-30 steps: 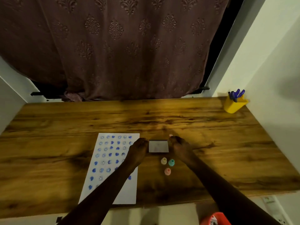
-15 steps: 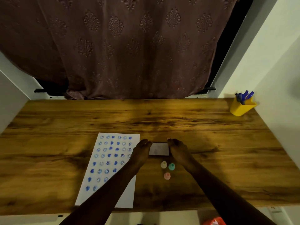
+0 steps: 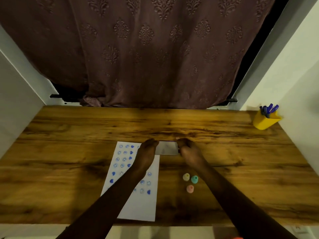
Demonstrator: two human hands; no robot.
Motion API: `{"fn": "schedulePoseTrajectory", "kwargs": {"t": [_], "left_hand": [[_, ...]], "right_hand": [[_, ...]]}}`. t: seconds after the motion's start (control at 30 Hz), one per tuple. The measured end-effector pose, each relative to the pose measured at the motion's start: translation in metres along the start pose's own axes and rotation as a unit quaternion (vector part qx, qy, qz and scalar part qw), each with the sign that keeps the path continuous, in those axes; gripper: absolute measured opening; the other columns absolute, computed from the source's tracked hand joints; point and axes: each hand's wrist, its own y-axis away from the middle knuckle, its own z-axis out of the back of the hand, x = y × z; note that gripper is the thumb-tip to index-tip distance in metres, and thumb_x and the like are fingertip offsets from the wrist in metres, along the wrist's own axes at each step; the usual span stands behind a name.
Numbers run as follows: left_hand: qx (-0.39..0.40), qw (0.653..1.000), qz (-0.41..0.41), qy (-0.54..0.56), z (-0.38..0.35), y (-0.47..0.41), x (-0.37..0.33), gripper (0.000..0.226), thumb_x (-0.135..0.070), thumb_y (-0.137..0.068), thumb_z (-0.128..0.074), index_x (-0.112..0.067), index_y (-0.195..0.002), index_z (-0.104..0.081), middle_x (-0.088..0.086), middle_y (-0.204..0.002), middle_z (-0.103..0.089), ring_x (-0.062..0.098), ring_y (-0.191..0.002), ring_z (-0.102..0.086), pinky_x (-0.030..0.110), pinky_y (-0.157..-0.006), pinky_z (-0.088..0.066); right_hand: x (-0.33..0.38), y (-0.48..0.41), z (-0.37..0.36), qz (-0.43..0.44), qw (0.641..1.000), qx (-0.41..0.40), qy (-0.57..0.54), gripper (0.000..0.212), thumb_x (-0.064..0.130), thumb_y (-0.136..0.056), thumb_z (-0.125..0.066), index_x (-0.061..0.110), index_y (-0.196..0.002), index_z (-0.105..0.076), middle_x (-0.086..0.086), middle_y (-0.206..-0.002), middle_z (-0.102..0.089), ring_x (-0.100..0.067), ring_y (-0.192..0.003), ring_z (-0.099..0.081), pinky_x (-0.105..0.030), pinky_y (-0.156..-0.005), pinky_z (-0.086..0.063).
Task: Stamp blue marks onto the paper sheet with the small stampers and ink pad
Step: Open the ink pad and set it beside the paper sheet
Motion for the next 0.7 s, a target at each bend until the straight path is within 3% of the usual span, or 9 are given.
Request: {"fn": "schedulePoseTrajectory", "kwargs": {"t": [0.17, 0.27, 0.33, 0.4, 0.5, 0.63, 0.7], "left_hand": [[-0.03, 0.999, -0.002, 0.038, 0.058, 0.009, 0.003, 0.039, -0.043, -0.1, -0.052, -0.019, -0.129, -0.064, 0.013, -0.13, -0.067, 0.034, -0.12, -0.063, 0.056, -0.109, -0.047], [-0.069, 0.994, -0.01, 0.078, 0.099, 0.02, 0.004, 0.022, -0.032, -0.101, -0.055, -0.016, -0.102, -0.07, 0.017, -0.11, -0.07, 0.041, -0.11, -0.066, 0.058, -0.105, -0.051], [-0.091, 0.992, -0.02, 0.09, 0.126, 0.029, 0.009, 0.019, -0.03, -0.101, -0.056, -0.019, -0.097, -0.071, 0.018, -0.11, -0.073, 0.041, -0.107, -0.068, 0.058, -0.102, -0.052], [-0.114, 0.989, -0.021, 0.09, 0.153, 0.038, 0.017, 0.023, -0.034, -0.101, -0.055, -0.021, -0.111, -0.07, 0.015, -0.114, -0.074, 0.036, -0.105, -0.07, 0.054, -0.095, -0.056], [-0.139, 0.983, -0.007, 0.12, 0.19, 0.047, 0.027, 0.033, -0.031, -0.101, -0.056, -0.018, -0.129, -0.064, 0.013, -0.118, -0.07, 0.028, -0.102, -0.069, 0.038, -0.073, -0.058], [-0.164, 0.98, -0.015, 0.115, 0.237, 0.057, 0.048, 0.034, -0.027, -0.102, -0.054, -0.012, -0.132, -0.061, 0.015, -0.126, -0.064, 0.032, -0.115, -0.063, 0.041, -0.091, -0.053], [-0.158, 0.982, -0.027, 0.099, 0.254, 0.063, 0.06, 0.017, -0.028, -0.104, -0.052, -0.024, -0.113, -0.065, 0.011, -0.119, -0.065, 0.028, -0.108, -0.063, 0.041, -0.092, -0.051]], "right_hand": [[0.037, 0.018, -0.039, 0.065, 0.997, 0.048, 0.001, 0.044, 0.05, -0.103, -0.047, 0.015, -0.12, -0.067, -0.008, -0.109, -0.07, -0.024, -0.097, -0.065, -0.029, -0.07, -0.046], [0.058, 0.032, -0.075, 0.087, 0.993, 0.082, 0.002, 0.046, 0.049, -0.104, -0.046, 0.017, -0.133, -0.063, -0.004, -0.131, -0.068, -0.025, -0.117, -0.064, -0.042, -0.1, -0.051], [0.069, 0.04, -0.1, 0.108, 0.989, 0.101, -0.007, 0.042, 0.046, -0.104, -0.047, 0.018, -0.131, -0.063, -0.001, -0.132, -0.067, -0.022, -0.118, -0.063, -0.044, -0.106, -0.048], [0.077, 0.046, -0.127, 0.129, 0.986, 0.109, 0.003, 0.04, 0.045, -0.104, -0.048, 0.019, -0.129, -0.064, 0.004, -0.123, -0.067, -0.016, -0.111, -0.063, -0.037, -0.099, -0.049], [0.084, 0.054, -0.166, 0.132, 0.983, 0.121, 0.037, 0.039, 0.052, -0.101, -0.049, 0.019, -0.114, -0.067, 0.002, -0.105, -0.067, -0.007, -0.088, -0.06, -0.031, -0.077, -0.045], [0.084, 0.064, -0.217, 0.118, 0.975, 0.167, 0.087, 0.03, 0.06, -0.099, -0.045, 0.034, -0.104, -0.06, 0.023, -0.088, -0.054, -0.005, -0.087, -0.054, -0.029, -0.081, -0.042], [0.082, 0.07, -0.239, 0.119, 0.97, 0.184, 0.101, 0.036, 0.061, -0.099, -0.044, 0.032, -0.11, -0.062, 0.018, -0.093, -0.056, -0.007, -0.091, -0.055, -0.024, -0.075, -0.041]]}}
